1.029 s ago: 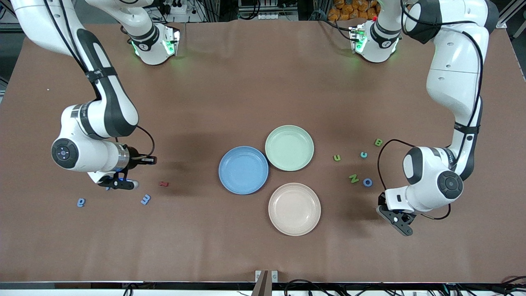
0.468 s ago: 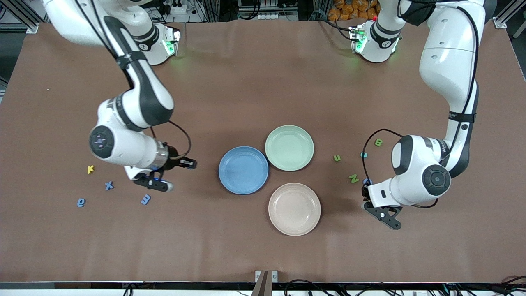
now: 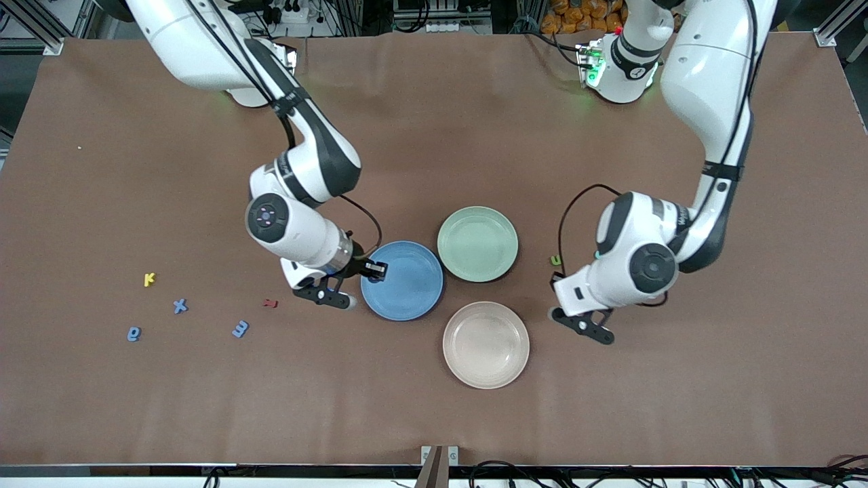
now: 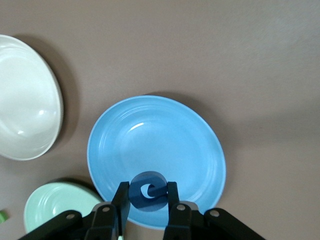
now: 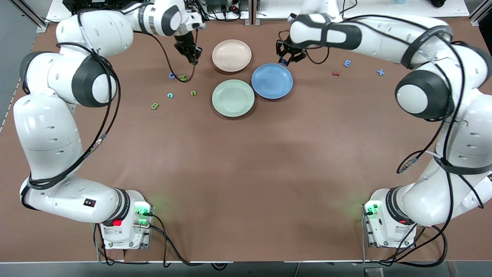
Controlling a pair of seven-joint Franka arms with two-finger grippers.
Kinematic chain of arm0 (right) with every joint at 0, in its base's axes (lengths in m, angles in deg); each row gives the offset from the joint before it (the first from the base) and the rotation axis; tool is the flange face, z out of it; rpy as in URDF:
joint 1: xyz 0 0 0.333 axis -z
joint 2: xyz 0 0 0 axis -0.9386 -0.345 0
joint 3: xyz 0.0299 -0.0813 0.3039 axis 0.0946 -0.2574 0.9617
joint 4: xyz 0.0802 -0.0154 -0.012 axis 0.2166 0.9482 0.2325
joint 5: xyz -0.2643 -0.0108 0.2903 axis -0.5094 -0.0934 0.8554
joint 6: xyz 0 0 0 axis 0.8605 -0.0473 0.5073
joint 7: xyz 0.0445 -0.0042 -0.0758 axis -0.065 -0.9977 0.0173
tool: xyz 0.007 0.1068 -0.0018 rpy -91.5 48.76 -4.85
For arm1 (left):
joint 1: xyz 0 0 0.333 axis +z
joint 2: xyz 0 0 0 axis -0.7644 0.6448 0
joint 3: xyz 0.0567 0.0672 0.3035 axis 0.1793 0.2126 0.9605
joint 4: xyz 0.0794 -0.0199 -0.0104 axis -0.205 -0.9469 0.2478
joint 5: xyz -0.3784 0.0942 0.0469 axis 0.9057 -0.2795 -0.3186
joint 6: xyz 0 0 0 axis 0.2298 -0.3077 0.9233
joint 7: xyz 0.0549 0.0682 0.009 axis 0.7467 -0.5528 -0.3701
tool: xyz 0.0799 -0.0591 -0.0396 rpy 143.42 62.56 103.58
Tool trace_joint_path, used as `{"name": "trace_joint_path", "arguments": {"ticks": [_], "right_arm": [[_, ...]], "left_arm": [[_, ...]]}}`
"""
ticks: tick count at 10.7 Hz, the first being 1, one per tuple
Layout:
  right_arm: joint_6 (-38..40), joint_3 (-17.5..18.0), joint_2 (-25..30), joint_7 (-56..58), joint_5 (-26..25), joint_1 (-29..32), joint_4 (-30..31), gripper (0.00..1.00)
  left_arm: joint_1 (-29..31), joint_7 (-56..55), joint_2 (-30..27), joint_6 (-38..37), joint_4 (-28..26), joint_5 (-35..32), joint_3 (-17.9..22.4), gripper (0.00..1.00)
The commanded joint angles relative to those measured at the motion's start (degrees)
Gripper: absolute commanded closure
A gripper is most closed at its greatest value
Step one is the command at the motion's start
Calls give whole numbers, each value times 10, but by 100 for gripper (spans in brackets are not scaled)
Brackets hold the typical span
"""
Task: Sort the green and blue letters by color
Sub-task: 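Drop the blue c on the blue plate while the left gripper drops d on green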
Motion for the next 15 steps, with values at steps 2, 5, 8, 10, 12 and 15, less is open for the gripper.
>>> {"name": "trace_joint_path", "arguments": {"ticks": [2,5,8,10,12,15], "right_arm": [[-14,-7,-41,-64,-34,-27,-20,0],[17,-18,-35,-67,-62,-20,-19,0],[69,-63,-33,-61,-95,-18,-19,0],[83,-92,-28,12,-112,2,-17,0],[116,-92,11,158,-113,71,9,0],[112,-93,29,317,-114,153,44,0]], "left_arm": [[-68,-185,-17,13,-37,5,5,100],[-113,-324,5,54,-37,9,3,100],[-150,-395,19,61,-36,3,4,100],[-165,-444,25,61,-33,3,4,87],[-167,-463,24,61,-33,3,5,0],[-151,-463,1,46,-35,1,15,0]]}}
